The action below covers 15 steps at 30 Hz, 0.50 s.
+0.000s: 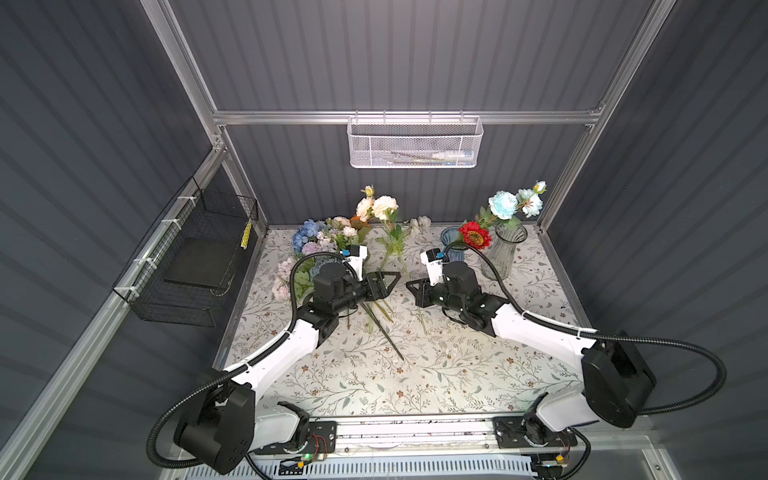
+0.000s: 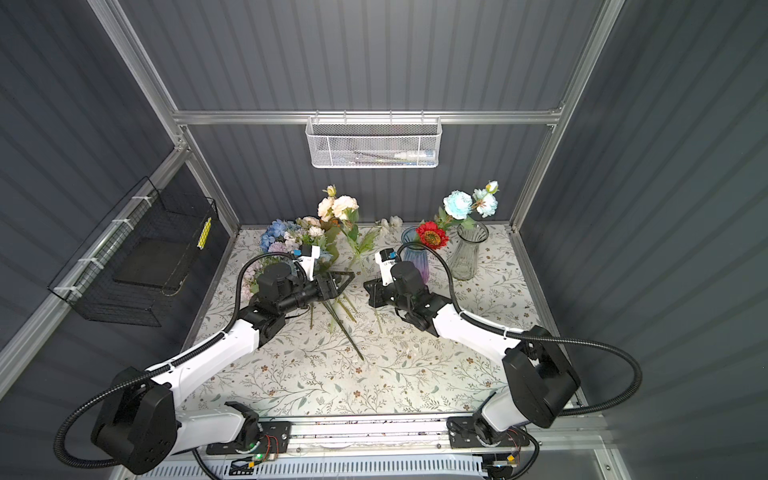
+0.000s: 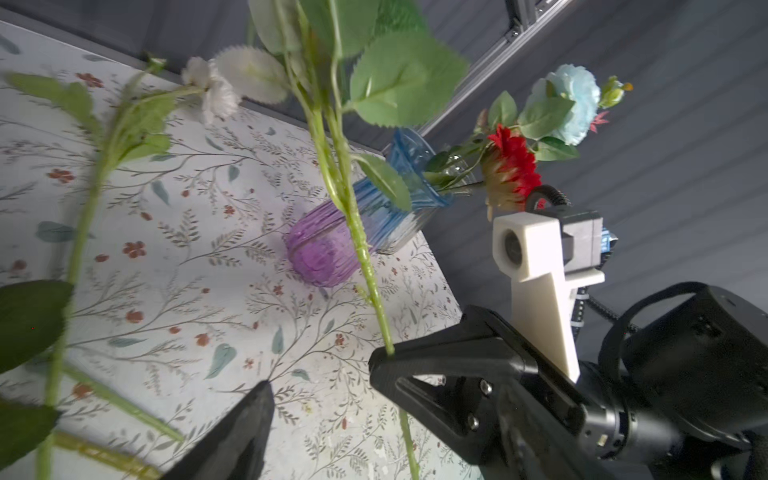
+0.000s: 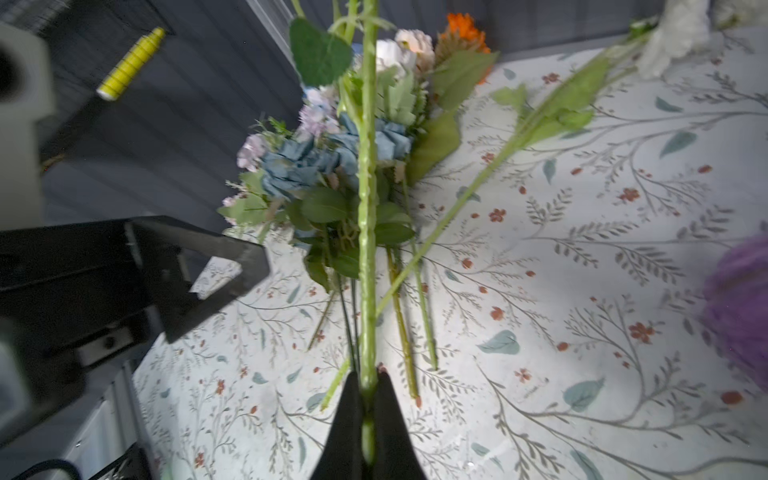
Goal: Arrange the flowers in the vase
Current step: 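Grasp a green stem in the pile with the right gripper and lift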
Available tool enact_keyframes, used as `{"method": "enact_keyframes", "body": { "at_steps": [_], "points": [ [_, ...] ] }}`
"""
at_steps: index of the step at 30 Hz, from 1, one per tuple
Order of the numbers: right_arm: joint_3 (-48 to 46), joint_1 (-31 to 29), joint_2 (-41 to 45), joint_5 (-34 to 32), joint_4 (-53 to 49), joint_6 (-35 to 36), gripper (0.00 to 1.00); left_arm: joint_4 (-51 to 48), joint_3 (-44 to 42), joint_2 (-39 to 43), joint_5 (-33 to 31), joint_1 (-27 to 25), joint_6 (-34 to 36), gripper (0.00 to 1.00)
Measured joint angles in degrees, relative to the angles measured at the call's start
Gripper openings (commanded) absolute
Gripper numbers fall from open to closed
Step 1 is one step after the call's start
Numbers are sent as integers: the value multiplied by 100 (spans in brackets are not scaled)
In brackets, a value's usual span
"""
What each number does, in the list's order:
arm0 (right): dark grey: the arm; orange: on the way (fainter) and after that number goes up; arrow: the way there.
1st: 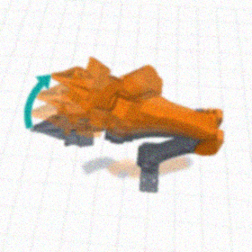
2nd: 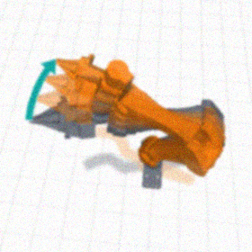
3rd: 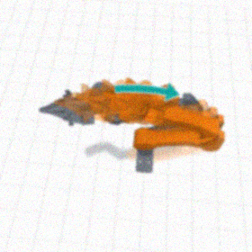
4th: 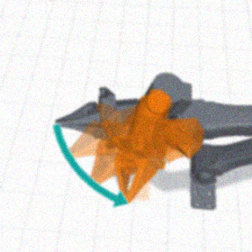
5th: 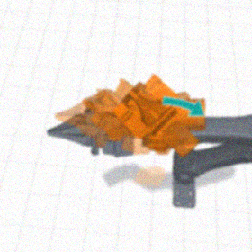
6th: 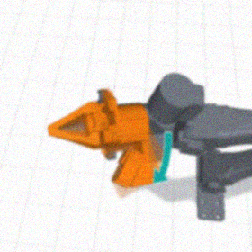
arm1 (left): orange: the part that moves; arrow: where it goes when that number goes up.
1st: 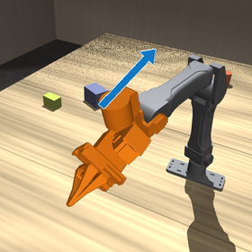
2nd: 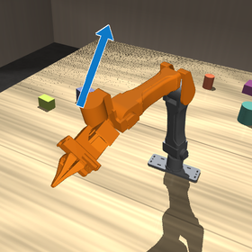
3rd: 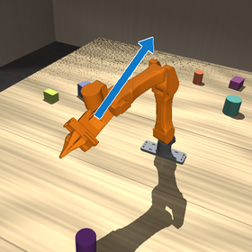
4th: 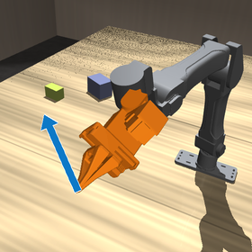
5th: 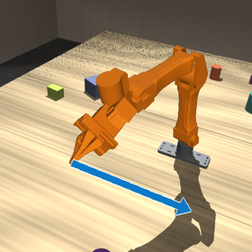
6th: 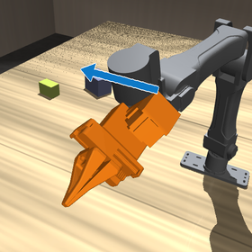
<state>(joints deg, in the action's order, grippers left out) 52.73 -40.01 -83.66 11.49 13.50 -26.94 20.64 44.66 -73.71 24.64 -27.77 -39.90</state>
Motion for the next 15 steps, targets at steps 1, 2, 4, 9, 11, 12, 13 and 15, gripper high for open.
{"method": "enact_keyframes", "body": {
  "at_steps": [1,2,4,9,11,12,13,15],
  "points": [
    [-2,-11,48,66,55,2,0,20,20,-13,9,-2,-4,80],
    [-2,-28,98,142,116,7,0,35,31,-15,9,0,-4,80],
    [-13,-55,166,256,216,22,0,70,52,-15,9,0,-4,79],
    [-122,-177,258,498,358,85,0,133,225,-13,7,2,24,72],
    [-192,-243,262,531,387,111,0,149,291,-7,-2,2,46,68],
    [-236,-269,262,546,396,127,0,157,313,0,-20,2,66,65],
    [-273,-295,262,551,404,138,0,166,321,15,-39,2,79,63],
    [-345,-330,264,570,407,151,0,160,321,66,-90,2,118,58]
  ]
}}
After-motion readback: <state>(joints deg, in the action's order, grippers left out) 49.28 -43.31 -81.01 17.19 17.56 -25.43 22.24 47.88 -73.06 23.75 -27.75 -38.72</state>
